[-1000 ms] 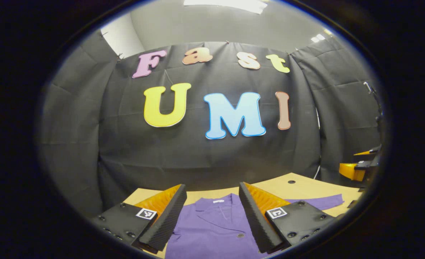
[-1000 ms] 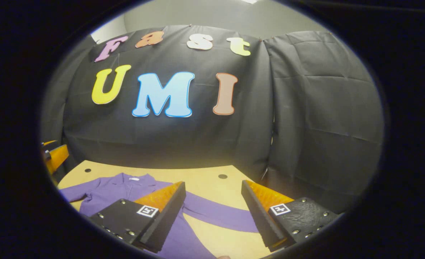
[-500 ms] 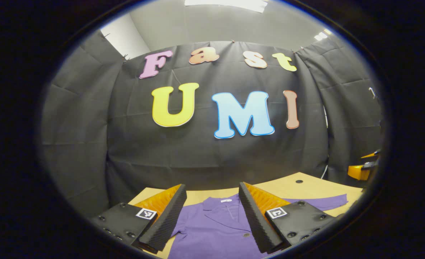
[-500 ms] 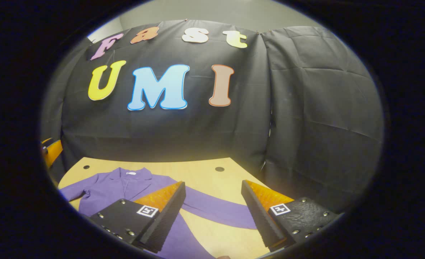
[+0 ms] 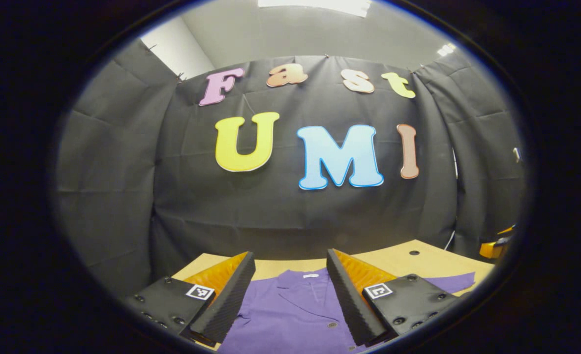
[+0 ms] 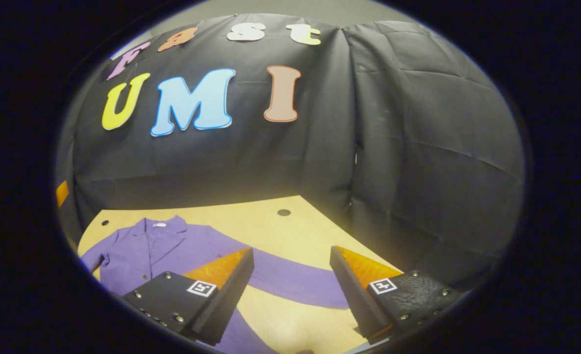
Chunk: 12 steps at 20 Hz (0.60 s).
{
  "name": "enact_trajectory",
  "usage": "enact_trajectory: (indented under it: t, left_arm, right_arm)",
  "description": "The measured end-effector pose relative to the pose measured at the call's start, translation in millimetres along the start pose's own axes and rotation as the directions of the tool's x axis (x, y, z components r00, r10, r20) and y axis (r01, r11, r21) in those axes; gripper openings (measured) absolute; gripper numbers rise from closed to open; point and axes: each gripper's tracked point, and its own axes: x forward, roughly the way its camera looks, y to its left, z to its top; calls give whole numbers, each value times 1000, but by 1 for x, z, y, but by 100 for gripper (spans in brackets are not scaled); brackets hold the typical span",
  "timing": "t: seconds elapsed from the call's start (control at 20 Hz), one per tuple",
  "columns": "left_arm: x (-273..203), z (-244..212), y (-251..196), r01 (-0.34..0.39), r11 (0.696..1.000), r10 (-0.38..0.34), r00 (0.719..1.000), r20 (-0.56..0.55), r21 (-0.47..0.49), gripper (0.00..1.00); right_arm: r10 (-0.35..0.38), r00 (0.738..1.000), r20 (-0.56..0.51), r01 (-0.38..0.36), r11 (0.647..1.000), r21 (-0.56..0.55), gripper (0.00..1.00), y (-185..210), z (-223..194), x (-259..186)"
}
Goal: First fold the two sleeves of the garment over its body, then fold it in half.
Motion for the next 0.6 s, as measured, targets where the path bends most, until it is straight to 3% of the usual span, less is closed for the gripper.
enact_trajectory:
  t: [0.3, 0.6]
  left_arm:
    - [2, -11, -4, -20, 1000, 20, 999, -37, 1, 94]
    - [1, -13, -9, -24, 999, 25, 999, -48, 25, 94]
  right_arm:
    - [-74, 995, -65, 74, 997, -1, 94, -42, -28, 29]
    - [-157, 948, -276, 194, 975, 110, 98, -81, -88, 71]
